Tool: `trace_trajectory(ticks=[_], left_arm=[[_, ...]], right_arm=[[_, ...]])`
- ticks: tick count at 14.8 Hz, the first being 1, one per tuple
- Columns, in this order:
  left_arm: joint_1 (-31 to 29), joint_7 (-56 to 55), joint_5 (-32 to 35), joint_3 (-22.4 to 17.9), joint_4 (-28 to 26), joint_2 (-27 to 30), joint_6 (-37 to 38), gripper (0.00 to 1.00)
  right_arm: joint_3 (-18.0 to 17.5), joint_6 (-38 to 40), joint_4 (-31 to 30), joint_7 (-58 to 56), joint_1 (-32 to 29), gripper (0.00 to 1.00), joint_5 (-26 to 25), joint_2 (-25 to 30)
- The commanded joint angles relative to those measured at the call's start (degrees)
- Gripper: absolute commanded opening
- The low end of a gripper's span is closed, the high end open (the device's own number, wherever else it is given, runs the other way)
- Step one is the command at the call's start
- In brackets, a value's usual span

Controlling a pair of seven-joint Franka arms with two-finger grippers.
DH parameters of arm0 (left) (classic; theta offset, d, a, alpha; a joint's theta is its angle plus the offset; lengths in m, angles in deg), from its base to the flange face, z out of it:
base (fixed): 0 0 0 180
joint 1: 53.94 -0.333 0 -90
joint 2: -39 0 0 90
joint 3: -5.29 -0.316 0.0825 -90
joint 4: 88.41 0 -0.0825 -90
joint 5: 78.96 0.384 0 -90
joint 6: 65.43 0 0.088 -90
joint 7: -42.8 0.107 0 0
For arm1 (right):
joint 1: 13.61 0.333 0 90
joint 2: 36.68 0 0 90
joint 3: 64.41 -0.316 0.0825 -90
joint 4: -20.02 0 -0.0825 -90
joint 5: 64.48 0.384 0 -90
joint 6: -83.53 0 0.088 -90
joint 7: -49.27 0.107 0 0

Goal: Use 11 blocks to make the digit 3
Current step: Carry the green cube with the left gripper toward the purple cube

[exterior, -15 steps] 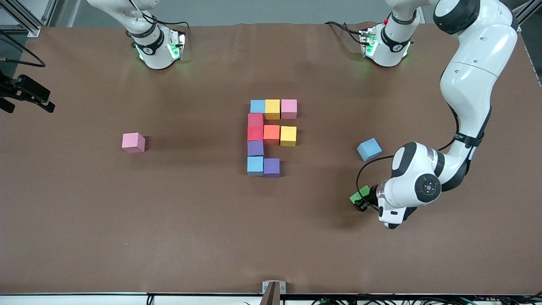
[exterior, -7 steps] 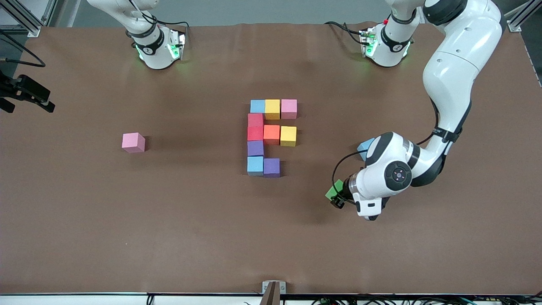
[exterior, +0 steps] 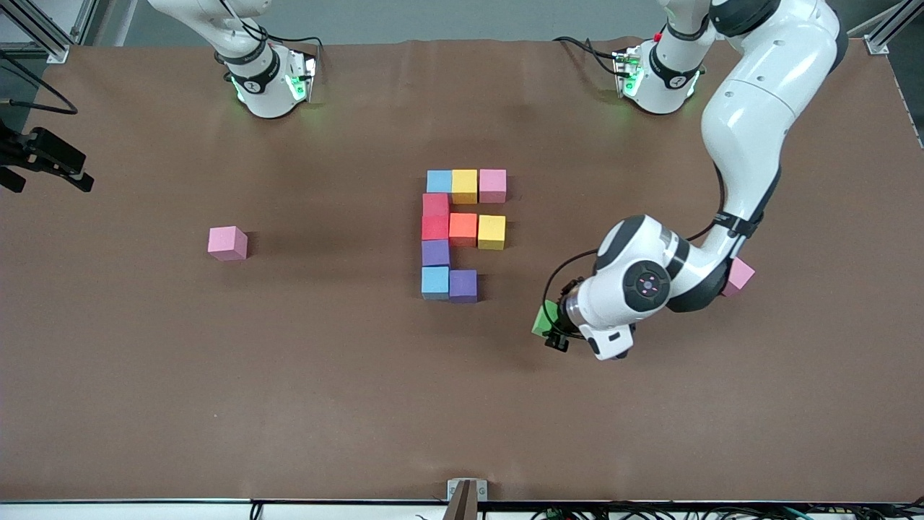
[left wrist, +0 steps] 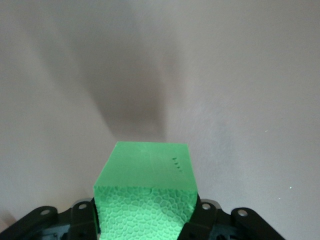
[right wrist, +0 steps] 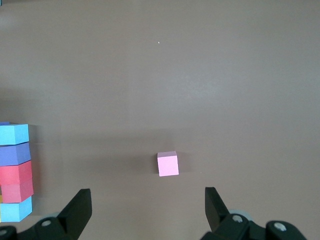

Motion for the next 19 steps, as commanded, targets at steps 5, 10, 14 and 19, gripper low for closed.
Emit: trace_trajectory(ticks=[5,10,14,19], left_arm=[[7.94,-12.57,0.52,-6.09,0.69,0.19,-0.1,0.1],[11.12,-20.92,0.53,-8.04,0.69,0.1,-2.47,0.11],[12.79,-27.77,1.05,-8.13,0.52,-0.07,-4.5,0.11],[14.72,-33.32,1.14,-8.22,0.17,-0.34,-4.67,0.12]], right_arm=[[-0.47,0.53,0.22,0.09,-0.51,1.0,0.01,0.14],[-0.47,0.44,0.22,0.09,-0.6,1.0,0.01,0.14],[-0.47,0.44,0.22,0.09,-0.51,1.0,0.01,0.14],[-0.47,0.44,0.22,0.09,-0.6,1.0,0.01,0.14]])
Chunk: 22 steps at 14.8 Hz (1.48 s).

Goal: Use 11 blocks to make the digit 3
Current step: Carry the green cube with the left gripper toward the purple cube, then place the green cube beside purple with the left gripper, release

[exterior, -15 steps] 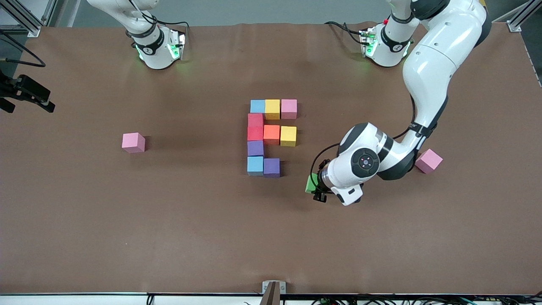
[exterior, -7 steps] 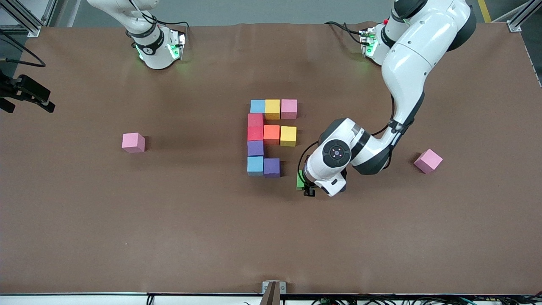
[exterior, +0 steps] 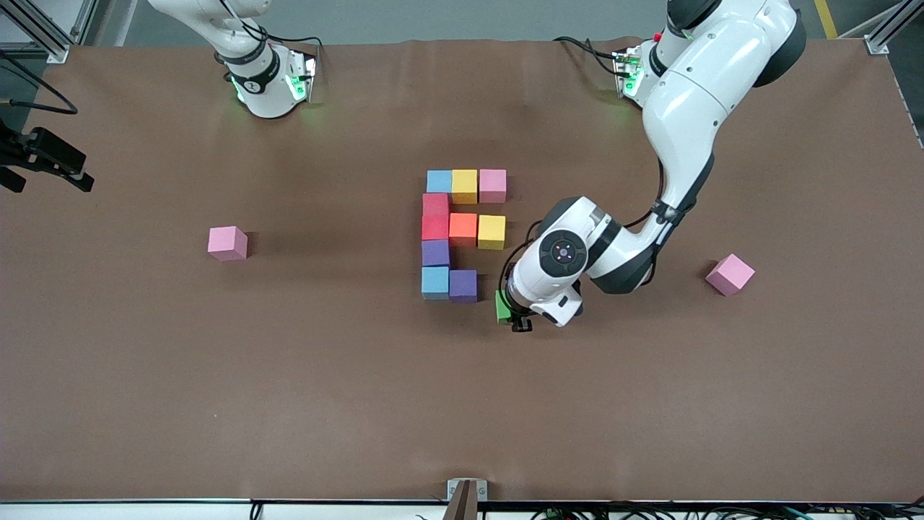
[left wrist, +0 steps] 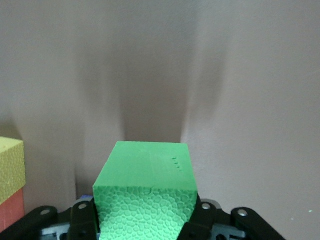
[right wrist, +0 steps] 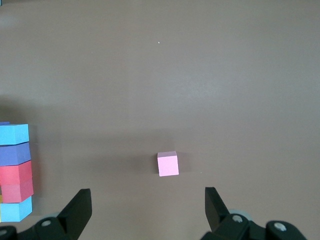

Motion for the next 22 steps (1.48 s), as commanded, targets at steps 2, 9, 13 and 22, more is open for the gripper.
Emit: trace_trajectory(ticks=[2,9,13,22], left_arm=[[1.6,-2.46,1.0,-0.8,-0.11,-0.48,-2.64,0.13],[2.22,-2.11,1.88,-0.8,-1.33,-1.27,-3.26,0.13],[2.39,-1.93,2.32,-0.8,-3.44,-1.09,-3.35,0.13],[3.18,-2.46,2.32,-0.71,-4.94,-1.09,-5.9,0.14]], right_arm=[[-0.45,0.35,0.22,0.09,-0.6,1.0,0.01,0.14],[-0.45,0.35,0.22,0.09,-0.6,1.0,0.01,0.14],[-0.45,0.26,0.22,0.09,-0.6,1.0,-0.07,0.14],[-0.45,0.26,0.22,0.09,-0.6,1.0,-0.07,0.14]])
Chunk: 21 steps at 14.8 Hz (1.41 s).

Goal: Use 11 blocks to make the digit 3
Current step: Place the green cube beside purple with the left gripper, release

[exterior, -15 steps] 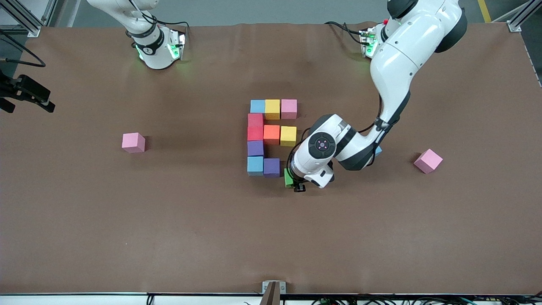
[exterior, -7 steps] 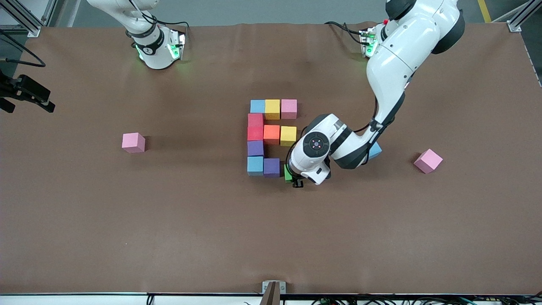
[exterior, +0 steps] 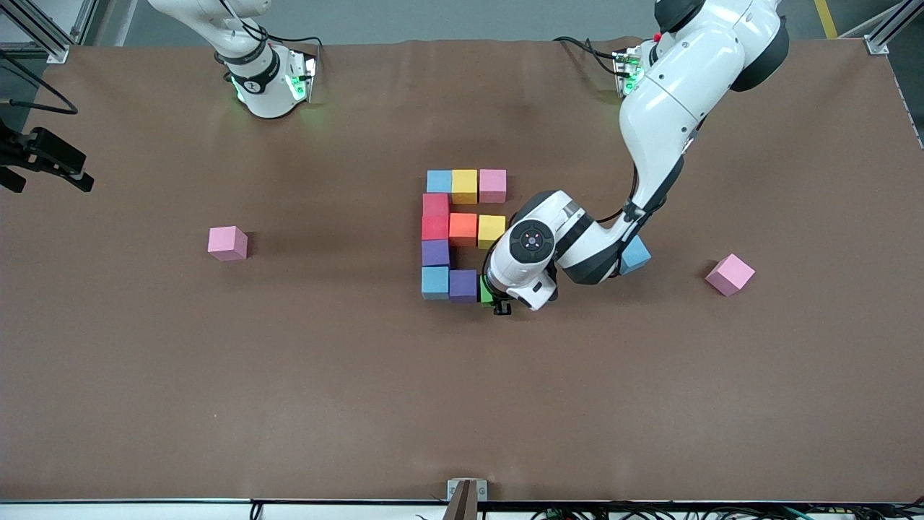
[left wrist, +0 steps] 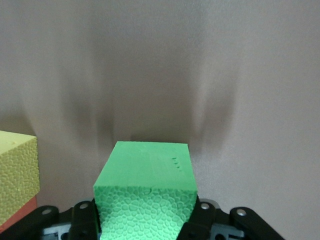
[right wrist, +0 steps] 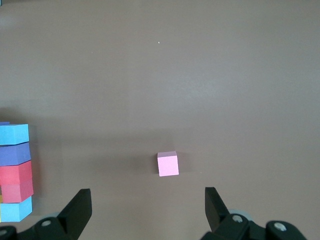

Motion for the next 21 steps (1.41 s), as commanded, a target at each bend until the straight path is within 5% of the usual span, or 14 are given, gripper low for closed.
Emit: trace_trajectory(ticks=[1,8,10,14,21], left_arm=[[0.4,-0.9,1.08,-0.35,-1.37,0.6,-2.02,0.14],[1.63,-0.9,1.08,-0.35,-1.63,0.51,-2.2,0.17],[1.45,-0.81,0.99,-0.44,-1.63,0.51,-2.2,0.34],[1.45,0.33,1.08,-0.35,-1.37,0.42,-2.29,1.0],[0.58,1.55,1.08,0.18,-0.76,7.0,3.14,1.0]], right_arm=[[-0.45,0.18,0.22,0.09,-0.6,1.0,-0.07,0.14],[-0.45,0.18,0.22,0.09,-0.6,1.0,-0.07,0.14],[-0.45,0.18,0.22,0.09,-0.6,1.0,-0.07,0.14],[-0.45,0.09,0.22,0.09,-0.6,1.0,0.01,0.14],[-0.45,-0.09,0.31,0.09,-0.69,1.0,0.01,0.14]])
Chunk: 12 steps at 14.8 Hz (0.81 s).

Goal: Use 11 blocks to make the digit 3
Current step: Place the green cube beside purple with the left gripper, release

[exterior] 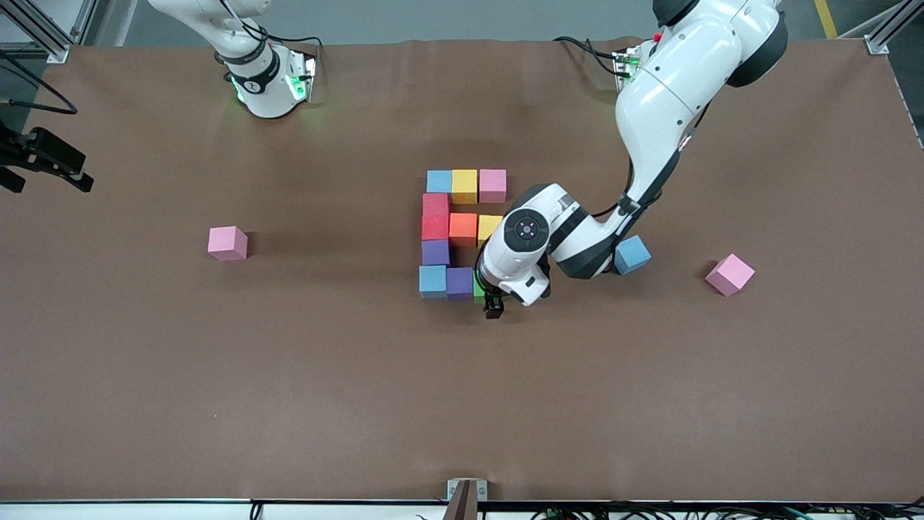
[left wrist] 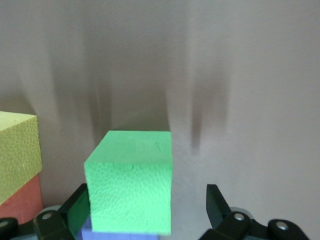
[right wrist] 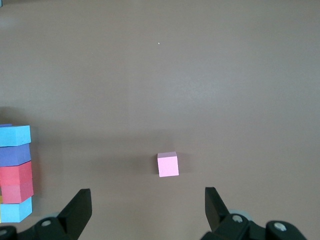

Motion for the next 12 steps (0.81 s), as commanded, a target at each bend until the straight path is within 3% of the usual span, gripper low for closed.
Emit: trace_trajectory(ticks=[1,7,10,12], left_arm=[[-0.5,3.28,1.0,0.18,-0.88,6.22,6.17,1.0],[-2.42,22.42,0.21,0.1,-0.18,16.59,22.07,1.0],[-5.15,38.85,-2.85,0.18,4.02,19.5,35.78,1.0],[-8.65,46.42,-4.53,0.53,5.88,21.61,40.72,1.0]], right_arm=[[-0.45,-0.04,0.24,0.09,-0.69,1.0,0.01,0.14],[-0.45,-0.04,0.33,0.0,-0.69,1.0,-0.07,0.14],[-0.45,-0.04,0.24,0.0,-0.69,1.0,-0.16,0.14],[-0.45,-0.13,0.33,0.0,-0.69,1.0,-0.07,0.14]])
